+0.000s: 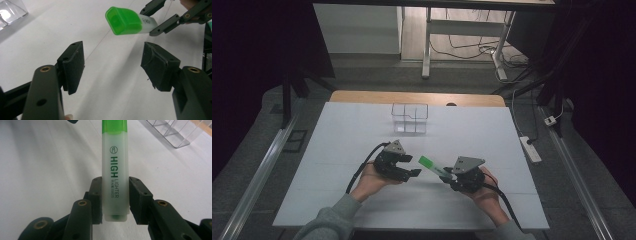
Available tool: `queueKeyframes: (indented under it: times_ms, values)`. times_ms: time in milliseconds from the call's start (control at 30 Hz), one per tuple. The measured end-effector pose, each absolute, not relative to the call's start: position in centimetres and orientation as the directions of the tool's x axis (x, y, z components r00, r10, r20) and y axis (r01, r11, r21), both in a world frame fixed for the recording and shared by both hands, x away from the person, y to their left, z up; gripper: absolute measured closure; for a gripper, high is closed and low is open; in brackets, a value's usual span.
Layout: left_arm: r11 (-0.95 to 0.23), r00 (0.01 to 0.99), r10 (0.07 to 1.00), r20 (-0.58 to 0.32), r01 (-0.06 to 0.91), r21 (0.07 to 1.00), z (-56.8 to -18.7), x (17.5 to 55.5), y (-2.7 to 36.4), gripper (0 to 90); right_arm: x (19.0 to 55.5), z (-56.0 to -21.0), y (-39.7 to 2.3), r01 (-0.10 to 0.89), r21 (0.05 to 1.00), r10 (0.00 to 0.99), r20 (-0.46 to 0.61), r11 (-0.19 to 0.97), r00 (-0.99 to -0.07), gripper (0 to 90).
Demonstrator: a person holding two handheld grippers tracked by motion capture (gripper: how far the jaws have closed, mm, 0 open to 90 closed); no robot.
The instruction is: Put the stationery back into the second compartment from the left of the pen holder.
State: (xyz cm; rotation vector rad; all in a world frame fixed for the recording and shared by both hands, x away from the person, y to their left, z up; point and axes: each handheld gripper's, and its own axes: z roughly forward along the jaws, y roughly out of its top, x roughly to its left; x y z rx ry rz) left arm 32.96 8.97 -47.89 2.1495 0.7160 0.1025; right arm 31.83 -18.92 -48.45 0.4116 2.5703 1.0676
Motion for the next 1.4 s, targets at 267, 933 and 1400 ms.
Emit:
queueKeyframes:
  times_ms: [267, 933, 1400]
  values:
    - [-0.446, 0.826, 0.528, -0.197, 0.468, 0.763, -47.9, 33.0, 8.6, 34.9, 31.7, -48.7, -18.7, 0.129, 0.724, 0.383, -0.198, 0.678, -0.902, 64.9]
    - [-0.397, 0.807, 0.523, -0.273, 0.514, 0.760, -48.7, 33.4, 7.1, 50.5, 30.9, -49.4, -17.5, 0.054, 0.714, 0.348, -0.272, 0.698, -0.897, 64.8]
    - [-0.367, 0.847, 0.424, -0.320, 0.484, 0.794, -48.2, 32.9, 7.0, 73.3, 31.3, -50.1, -17.4, 0.071, 0.678, 0.344, -0.277, 0.731, -0.897, 62.4]
